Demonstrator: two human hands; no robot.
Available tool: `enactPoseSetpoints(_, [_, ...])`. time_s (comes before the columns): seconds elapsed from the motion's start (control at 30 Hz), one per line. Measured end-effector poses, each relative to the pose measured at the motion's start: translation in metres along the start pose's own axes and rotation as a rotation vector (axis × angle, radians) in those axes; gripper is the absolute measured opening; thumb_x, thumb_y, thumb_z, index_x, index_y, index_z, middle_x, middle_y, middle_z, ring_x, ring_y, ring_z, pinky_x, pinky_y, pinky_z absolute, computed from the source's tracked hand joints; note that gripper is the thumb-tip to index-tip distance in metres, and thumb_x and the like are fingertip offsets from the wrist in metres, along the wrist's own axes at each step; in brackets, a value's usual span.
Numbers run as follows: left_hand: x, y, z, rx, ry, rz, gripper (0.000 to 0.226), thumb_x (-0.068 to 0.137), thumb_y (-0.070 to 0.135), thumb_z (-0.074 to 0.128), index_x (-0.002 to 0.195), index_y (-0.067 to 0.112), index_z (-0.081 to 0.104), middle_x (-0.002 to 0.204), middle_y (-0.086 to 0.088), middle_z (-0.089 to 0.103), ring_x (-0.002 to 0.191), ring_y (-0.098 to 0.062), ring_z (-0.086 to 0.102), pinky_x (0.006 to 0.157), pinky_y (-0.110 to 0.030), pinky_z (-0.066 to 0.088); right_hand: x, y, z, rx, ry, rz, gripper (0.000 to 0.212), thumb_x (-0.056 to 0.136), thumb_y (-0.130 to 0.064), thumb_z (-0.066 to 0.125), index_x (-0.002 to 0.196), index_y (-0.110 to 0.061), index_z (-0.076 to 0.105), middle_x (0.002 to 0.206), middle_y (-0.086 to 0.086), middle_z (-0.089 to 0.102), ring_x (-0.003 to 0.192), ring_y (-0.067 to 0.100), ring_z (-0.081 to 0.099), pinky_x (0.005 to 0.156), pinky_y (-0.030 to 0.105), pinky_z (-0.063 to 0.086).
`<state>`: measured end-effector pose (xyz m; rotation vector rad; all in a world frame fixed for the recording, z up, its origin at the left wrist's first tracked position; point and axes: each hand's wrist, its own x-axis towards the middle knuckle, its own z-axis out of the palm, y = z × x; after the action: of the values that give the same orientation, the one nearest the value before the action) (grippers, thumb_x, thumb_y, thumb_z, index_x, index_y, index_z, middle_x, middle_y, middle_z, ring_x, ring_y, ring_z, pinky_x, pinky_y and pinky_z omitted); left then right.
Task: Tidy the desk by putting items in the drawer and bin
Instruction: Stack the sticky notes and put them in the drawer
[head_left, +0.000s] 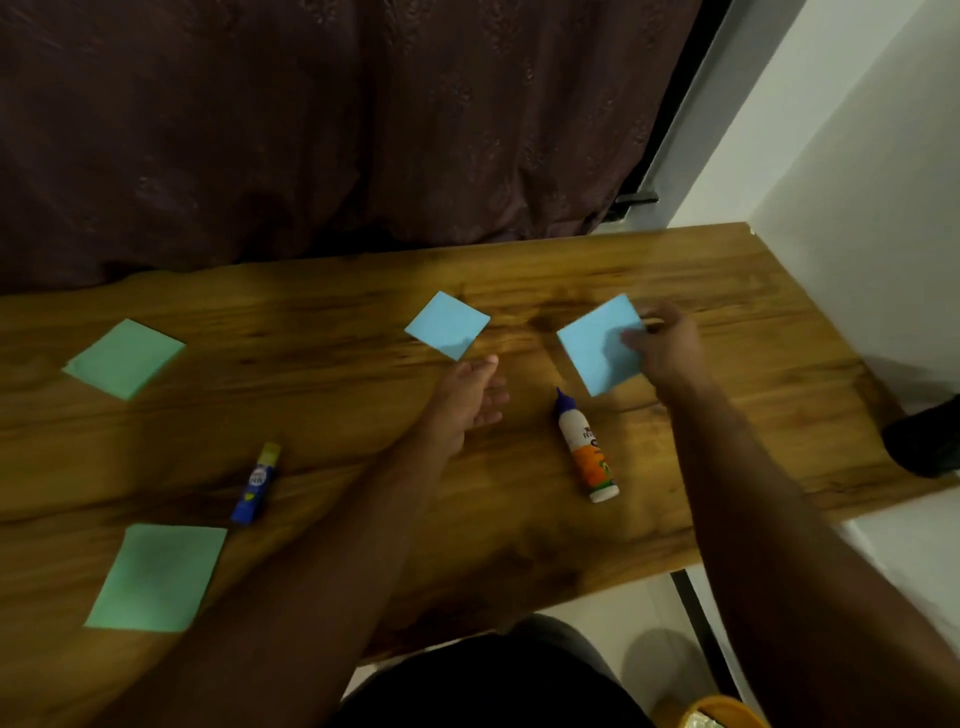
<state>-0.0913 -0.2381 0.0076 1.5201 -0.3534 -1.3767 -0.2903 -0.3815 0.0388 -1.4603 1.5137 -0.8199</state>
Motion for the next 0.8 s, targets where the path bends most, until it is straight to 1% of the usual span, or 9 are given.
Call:
enactPoseSetpoints(0.07, [0.007, 0.001, -0.003, -0.023, 0.006, 0.015, 0.026, 0.097, 0.036, 0.052, 0.118, 0.020, 0.054, 0.116, -0.005, 0.065, 0.102, -0.019, 0.066, 0.083, -0.038, 0.057, -0.002, -0.020, 0.029, 0.044, -0.111, -0.015, 0.023, 0.086, 0.002, 0.063, 0.108, -0.003, 0.059, 0.105, 0.016, 0.067, 0.087, 0.027, 0.066, 0.071, 0.039, 0.055])
enactPoseSetpoints(0.13, [0.015, 0.005, -0.006, -0.046, 0.033, 0.030, 0.031, 0.098, 0.034, 0.052, 0.124, 0.017, 0.053, 0.117, -0.006, 0.065, 0.103, -0.019, 0.065, 0.081, -0.037, 0.057, -0.002, -0.035, 0.064, 0.038, -0.248, -0.046, 0.018, 0.088, 0.003, 0.060, 0.107, 0.003, 0.061, 0.095, 0.011, 0.069, 0.077, 0.020, 0.066, 0.062, 0.031, 0.054])
enactPoseSetpoints(0.23, [0.023, 0.012, -0.012, -0.040, 0.104, 0.061, 0.032, 0.099, 0.031, 0.050, 0.128, 0.017, 0.052, 0.120, -0.005, 0.064, 0.103, -0.020, 0.065, 0.081, -0.037, 0.055, 0.004, -0.043, 0.112, -0.064, -0.345, -0.082, 0.023, 0.090, -0.004, 0.062, 0.112, -0.001, 0.062, 0.100, 0.008, 0.067, 0.083, 0.020, 0.064, 0.058, 0.024, 0.051])
enactPoseSetpoints(0.33, [0.032, 0.016, -0.022, -0.017, 0.212, 0.080, 0.034, 0.099, 0.030, 0.050, 0.129, 0.015, 0.052, 0.117, -0.005, 0.060, 0.103, -0.020, 0.061, 0.085, -0.040, 0.054, 0.016, -0.045, 0.148, -0.151, -0.358, -0.114, 0.027, 0.091, -0.012, 0.061, 0.118, -0.008, 0.061, 0.106, 0.006, 0.067, 0.086, 0.019, 0.065, 0.059, 0.026, 0.051])
enactPoseSetpoints(0.43, [0.047, 0.022, -0.030, 0.044, 0.341, 0.047, 0.036, 0.098, 0.029, 0.053, 0.129, 0.011, 0.053, 0.114, -0.006, 0.058, 0.099, -0.019, 0.055, 0.077, -0.036, 0.051, 0.025, -0.048, 0.172, -0.282, -0.416, -0.178, 0.035, 0.094, -0.019, 0.057, 0.128, -0.012, 0.057, 0.112, 0.008, 0.064, 0.092, 0.020, 0.064, 0.057, 0.025, 0.049])
enactPoseSetpoints(0.5, [0.058, 0.026, -0.028, 0.073, 0.401, 0.023, 0.038, 0.096, 0.026, 0.054, 0.130, 0.008, 0.052, 0.116, -0.010, 0.057, 0.099, -0.021, 0.056, 0.079, -0.038, 0.052, 0.032, -0.047, 0.185, -0.361, -0.434, -0.234, 0.036, 0.095, -0.021, 0.055, 0.129, -0.010, 0.056, 0.116, 0.010, 0.063, 0.098, 0.024, 0.063, 0.061, 0.026, 0.048])
enactPoseSetpoints(0.6, [0.068, 0.027, -0.021, 0.125, 0.483, -0.004, 0.047, 0.092, 0.031, 0.057, 0.133, 0.009, 0.051, 0.122, -0.013, 0.060, 0.106, -0.027, 0.061, 0.087, -0.043, 0.056, 0.040, -0.040, 0.199, -0.472, -0.453, -0.291, 0.039, 0.095, -0.023, 0.055, 0.132, -0.010, 0.055, 0.124, 0.013, 0.062, 0.108, 0.028, 0.062, 0.076, 0.035, 0.056])
enactPoseSetpoints(0.67, [0.072, 0.027, -0.020, 0.172, 0.531, -0.016, 0.048, 0.092, 0.033, 0.057, 0.132, 0.007, 0.051, 0.122, -0.014, 0.061, 0.106, -0.029, 0.062, 0.089, -0.046, 0.055, 0.043, -0.036, 0.204, -0.578, -0.481, -0.334, 0.038, 0.095, -0.024, 0.056, 0.130, -0.011, 0.056, 0.124, 0.012, 0.062, 0.110, 0.029, 0.062, 0.084, 0.040, 0.057])
enactPoseSetpoints(0.8, [0.074, 0.030, -0.019, 0.184, 0.564, -0.039, 0.045, 0.093, 0.030, 0.057, 0.129, 0.004, 0.052, 0.120, -0.013, 0.061, 0.107, -0.030, 0.061, 0.089, -0.045, 0.055, 0.051, -0.034, 0.205, -0.759, -0.479, -0.418, 0.038, 0.092, -0.029, 0.060, 0.128, -0.015, 0.059, 0.122, 0.010, 0.064, 0.108, 0.029, 0.062, 0.083, 0.039, 0.056])
